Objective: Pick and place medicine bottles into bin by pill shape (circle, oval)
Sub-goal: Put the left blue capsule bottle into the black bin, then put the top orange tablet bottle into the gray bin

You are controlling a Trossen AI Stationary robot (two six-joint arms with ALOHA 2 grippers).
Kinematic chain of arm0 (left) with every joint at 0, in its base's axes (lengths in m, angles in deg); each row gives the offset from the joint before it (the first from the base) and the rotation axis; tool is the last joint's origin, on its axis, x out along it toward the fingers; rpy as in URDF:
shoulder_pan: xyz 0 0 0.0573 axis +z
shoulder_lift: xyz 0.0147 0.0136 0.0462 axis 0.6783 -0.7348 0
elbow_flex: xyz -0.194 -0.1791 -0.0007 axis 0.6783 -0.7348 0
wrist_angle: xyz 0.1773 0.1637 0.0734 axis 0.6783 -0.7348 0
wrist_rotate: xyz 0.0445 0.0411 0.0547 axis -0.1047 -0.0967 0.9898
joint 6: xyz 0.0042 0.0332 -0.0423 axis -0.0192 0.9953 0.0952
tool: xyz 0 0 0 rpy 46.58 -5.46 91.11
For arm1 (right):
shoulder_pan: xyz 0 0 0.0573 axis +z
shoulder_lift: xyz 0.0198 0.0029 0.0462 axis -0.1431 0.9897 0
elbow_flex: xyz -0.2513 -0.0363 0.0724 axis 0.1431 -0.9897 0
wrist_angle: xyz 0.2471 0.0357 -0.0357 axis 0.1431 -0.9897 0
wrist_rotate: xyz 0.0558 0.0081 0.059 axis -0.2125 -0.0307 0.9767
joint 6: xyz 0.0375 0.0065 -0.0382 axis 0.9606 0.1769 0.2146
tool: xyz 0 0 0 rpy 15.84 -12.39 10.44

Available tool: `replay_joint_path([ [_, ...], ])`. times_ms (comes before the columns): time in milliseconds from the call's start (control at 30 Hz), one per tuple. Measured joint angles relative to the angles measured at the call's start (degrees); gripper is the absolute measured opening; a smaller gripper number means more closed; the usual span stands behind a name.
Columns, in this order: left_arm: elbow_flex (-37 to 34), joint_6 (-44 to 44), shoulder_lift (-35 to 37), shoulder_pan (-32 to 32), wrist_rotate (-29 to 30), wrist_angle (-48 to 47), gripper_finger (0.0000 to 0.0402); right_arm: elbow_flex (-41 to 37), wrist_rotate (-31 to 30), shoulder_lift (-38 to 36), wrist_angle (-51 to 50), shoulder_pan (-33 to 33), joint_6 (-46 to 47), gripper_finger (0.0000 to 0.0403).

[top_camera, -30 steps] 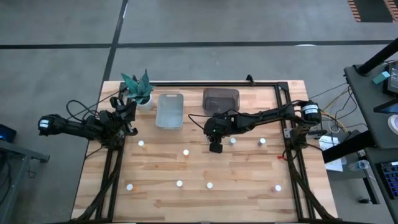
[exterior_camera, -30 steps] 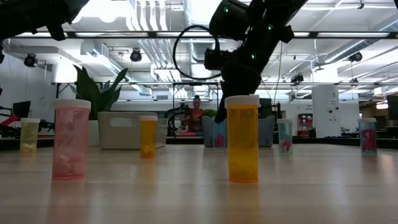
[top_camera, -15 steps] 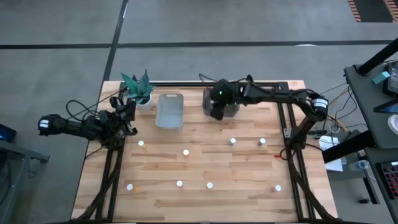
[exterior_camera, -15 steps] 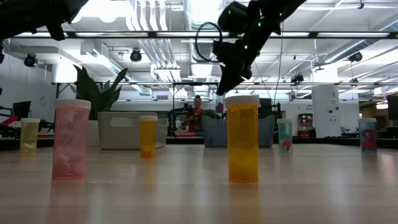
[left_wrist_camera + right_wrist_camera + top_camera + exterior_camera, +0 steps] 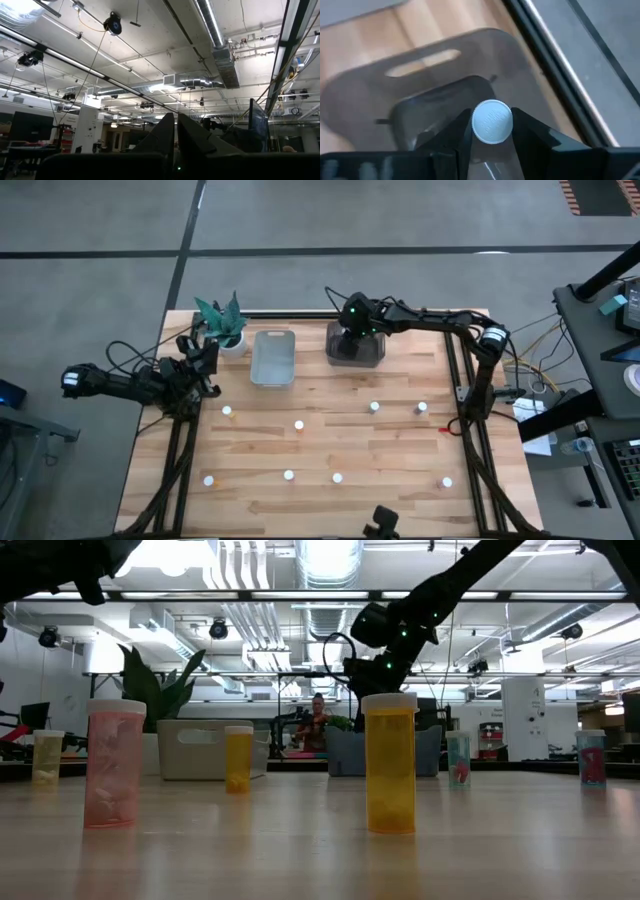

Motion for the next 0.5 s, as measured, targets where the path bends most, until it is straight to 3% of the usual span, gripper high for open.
replay_joint_path([
  [200,0.0,0.01,0.0,0.0,0.0,-0.02,0.0006,0.02,0.04,1.5,-0.28,-0.55,-0.2,0.0121],
  [500,0.0,0.01,-0.02,0.0,0.0,0.0,0.0006,-0.02,0.01,1.71,-0.17,-0.62,-0.2,0.0158],
])
